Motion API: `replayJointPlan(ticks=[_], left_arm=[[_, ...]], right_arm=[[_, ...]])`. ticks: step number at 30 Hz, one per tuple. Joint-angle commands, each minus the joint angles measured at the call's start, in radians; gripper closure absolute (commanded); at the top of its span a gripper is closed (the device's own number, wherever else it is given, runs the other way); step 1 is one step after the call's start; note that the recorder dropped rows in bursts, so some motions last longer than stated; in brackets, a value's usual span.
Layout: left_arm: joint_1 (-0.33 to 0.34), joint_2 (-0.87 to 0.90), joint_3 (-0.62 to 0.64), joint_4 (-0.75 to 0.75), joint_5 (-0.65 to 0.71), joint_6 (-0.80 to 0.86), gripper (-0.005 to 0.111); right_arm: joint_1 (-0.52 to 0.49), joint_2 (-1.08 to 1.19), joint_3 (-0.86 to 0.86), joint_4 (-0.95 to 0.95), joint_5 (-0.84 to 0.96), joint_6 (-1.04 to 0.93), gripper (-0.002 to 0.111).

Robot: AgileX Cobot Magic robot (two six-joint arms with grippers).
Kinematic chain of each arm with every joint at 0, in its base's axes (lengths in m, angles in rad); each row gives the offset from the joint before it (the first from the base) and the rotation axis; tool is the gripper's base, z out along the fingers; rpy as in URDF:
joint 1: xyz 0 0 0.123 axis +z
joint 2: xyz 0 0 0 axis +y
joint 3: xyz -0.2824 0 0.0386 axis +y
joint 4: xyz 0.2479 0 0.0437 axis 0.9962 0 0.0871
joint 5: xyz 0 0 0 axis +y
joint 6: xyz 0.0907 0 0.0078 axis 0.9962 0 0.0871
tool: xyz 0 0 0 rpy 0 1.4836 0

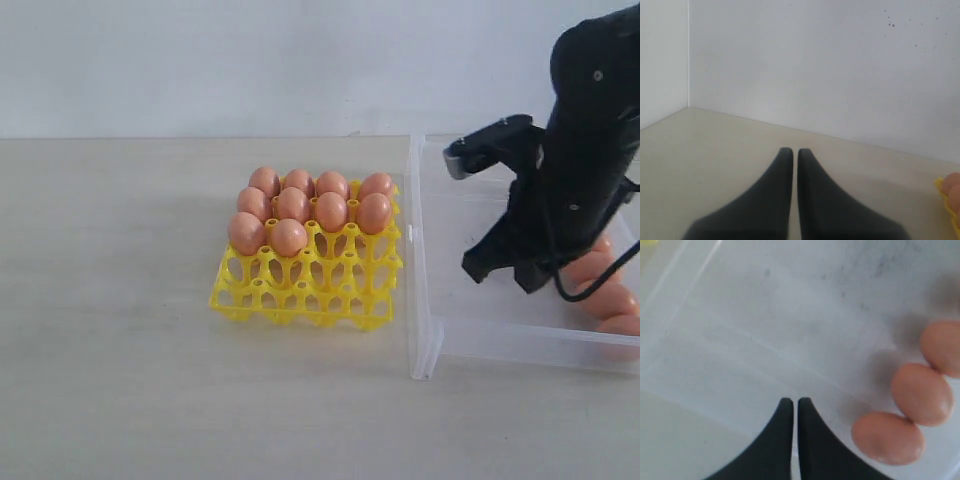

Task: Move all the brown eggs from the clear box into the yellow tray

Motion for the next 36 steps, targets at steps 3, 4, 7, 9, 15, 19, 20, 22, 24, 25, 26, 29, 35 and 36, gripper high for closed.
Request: replayJointPlan(ticks=[3,4,7,9,15,19,20,22,24,25,26,29,35,36], left_arm=[[0.002,-0.002,-0.001,-0.009,-0.007,-0.009,0.103],[0.002,-0.002,-0.001,-0.009,-0.007,-0.009,0.103],[0.002,-0.002,-0.001,-0.009,-0.007,-0.009,0.103],[0.002,-0.002,-0.001,-0.009,-0.007,-0.009,0.103],[0.002,-0.002,-0.001,-0.009,-0.007,-0.009,0.103],[0.002,-0.002,-0.001,-0.009,-0.007,-0.009,0.103],[0.002,-0.002,-0.001,-0.009,-0.007,-0.009,0.103],[0.002,-0.002,-0.001,-0.009,-0.007,-0.009,0.103],[0.002,-0.002,-0.001,-0.009,-0.007,-0.009,0.103],[0.002,-0.002,-0.001,-0.009,-0.007,-0.009,0.103],[0.002,-0.002,-0.001,-0.009,-0.007,-0.009,0.103],[0.002,-0.002,-0.001,-0.009,-0.007,-0.009,0.103],[0.002,-0.002,-0.001,-0.009,-0.007,-0.009,0.103],[0.002,-0.002,-0.001,-0.009,-0.007,-0.009,0.103]], right_arm=[[-0.111,-0.008,-0.01,0.055,0.019,-0.028,0.097],[-0.12,-0.008,-0.01,0.04,0.01,-0.025,0.09],[-0.128,-0.008,-0.01,-0.029,0.008,-0.035,0.066],[-0.128,-0.008,-0.008,-0.076,0.01,-0.099,0.057],[-0.128,-0.008,-0.008,-0.119,0.035,-0.296,0.056],[-0.128,-0.008,-0.008,-0.149,0.05,-0.408,0.056],[-0.128,-0.008,-0.008,-0.158,0.05,-0.432,0.056],[-0.128,-0.008,-0.008,-0.198,0.05,-0.501,0.056],[-0.128,-0.008,-0.008,-0.251,0.056,-0.538,0.056],[-0.128,-0.008,-0.008,-0.277,0.061,-0.538,0.056],[-0.128,-0.008,-0.008,-0.292,0.066,-0.538,0.056],[-0.128,-0.008,-0.008,-0.327,0.059,-0.573,0.056],[-0.128,0.019,-0.008,-0.317,-0.065,-0.586,0.056],[-0.13,0.032,-0.008,-0.317,-0.065,-0.58,0.056]])
